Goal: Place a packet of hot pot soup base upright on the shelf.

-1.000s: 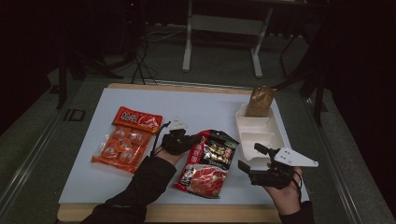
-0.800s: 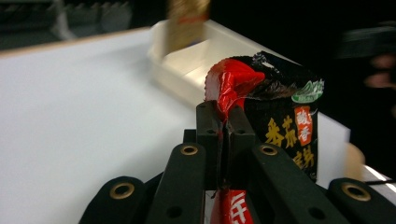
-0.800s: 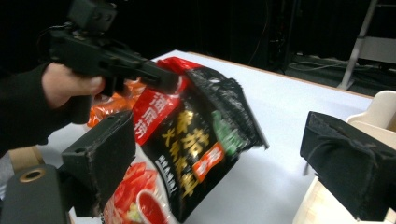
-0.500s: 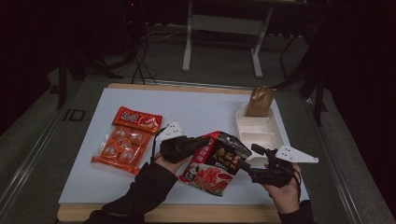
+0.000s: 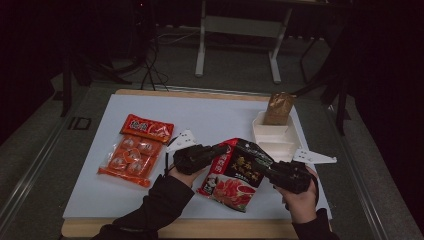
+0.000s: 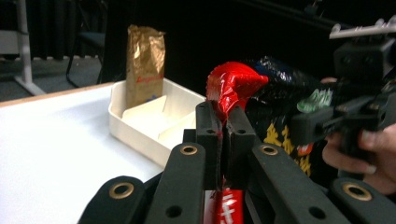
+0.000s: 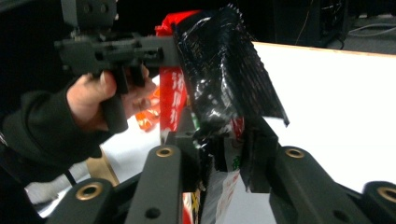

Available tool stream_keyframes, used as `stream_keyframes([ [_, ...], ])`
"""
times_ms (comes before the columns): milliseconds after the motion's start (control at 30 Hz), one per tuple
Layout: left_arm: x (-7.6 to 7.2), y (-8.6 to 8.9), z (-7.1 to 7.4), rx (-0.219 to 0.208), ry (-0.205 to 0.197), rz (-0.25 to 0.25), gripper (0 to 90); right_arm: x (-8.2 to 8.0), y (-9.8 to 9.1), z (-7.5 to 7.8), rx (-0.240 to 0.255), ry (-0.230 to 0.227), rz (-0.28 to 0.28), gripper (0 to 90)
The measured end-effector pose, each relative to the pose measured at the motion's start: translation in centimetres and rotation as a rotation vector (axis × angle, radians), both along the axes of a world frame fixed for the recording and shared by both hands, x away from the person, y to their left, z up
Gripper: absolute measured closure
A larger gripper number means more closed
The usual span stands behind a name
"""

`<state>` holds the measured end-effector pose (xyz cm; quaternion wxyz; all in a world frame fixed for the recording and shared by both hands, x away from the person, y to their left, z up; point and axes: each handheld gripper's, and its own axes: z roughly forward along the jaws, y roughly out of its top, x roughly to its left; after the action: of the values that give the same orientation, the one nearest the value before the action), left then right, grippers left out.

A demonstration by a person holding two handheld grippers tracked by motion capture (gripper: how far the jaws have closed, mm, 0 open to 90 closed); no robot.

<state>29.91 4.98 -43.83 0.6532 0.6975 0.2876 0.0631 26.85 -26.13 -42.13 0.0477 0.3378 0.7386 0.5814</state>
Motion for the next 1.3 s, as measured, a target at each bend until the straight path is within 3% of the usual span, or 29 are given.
stream_keyframes([
  [100, 0.0, 0.2, 0.1, 0.013, -0.011, -0.024, 86.1, 0.2, -0.1, 0.4, 0.007, 0.005, -0.006, 76.2],
  [233, 0.0, 0.4, 0.4, 0.034, -0.015, -0.030, 83.7, 0.3, 0.0, 1.2, -0.019, -0.025, -0.026, 76.8],
  [400, -0.1, 0.6, 0.6, 0.041, 0.002, 0.003, 78.1, 0.2, 0.5, 1.7, -0.029, -0.055, -0.040, 77.2],
  [533, 0.1, 0.9, 0.9, 0.069, 0.028, 0.033, 62.2, 0.2, 0.8, 2.2, -0.033, -0.083, -0.033, 77.3],
  [667, 0.1, 1.4, 0.8, 0.086, 0.042, 0.029, 50.1, 0.6, 0.5, 2.8, 0.001, -0.084, -0.028, 77.3],
  [733, -0.1, 1.6, 0.7, 0.113, 0.025, 0.041, 46.1, 0.7, 0.4, 3.2, 0.004, -0.099, -0.030, 77.3],
  [833, -0.2, 1.7, 0.7, 0.119, 0.020, 0.035, 42.6, 0.8, 0.3, 3.6, 0.002, -0.111, -0.030, 77.2],
  [900, -0.7, 2.2, 0.5, 0.141, 0.014, 0.029, 30.5, 1.1, 0.1, 4.3, -0.007, -0.132, -0.038, 77.1],
  [1000, -1.2, 2.5, 0.4, 0.170, 0.002, 0.020, 20.7, 1.5, -0.2, 4.8, 0.000, -0.151, -0.053, 77.0],
  [1233, -1.8, 2.7, 0.0, 0.180, 0.008, 0.013, 10.2, 2.4, -0.9, 6.2, 0.015, -0.191, -0.066, 77.0],
  [1300, -2.1, 3.0, -0.4, 0.168, 0.029, 0.000, 6.5, 2.9, -1.1, 6.7, 0.012, -0.207, -0.069, 77.0],
])
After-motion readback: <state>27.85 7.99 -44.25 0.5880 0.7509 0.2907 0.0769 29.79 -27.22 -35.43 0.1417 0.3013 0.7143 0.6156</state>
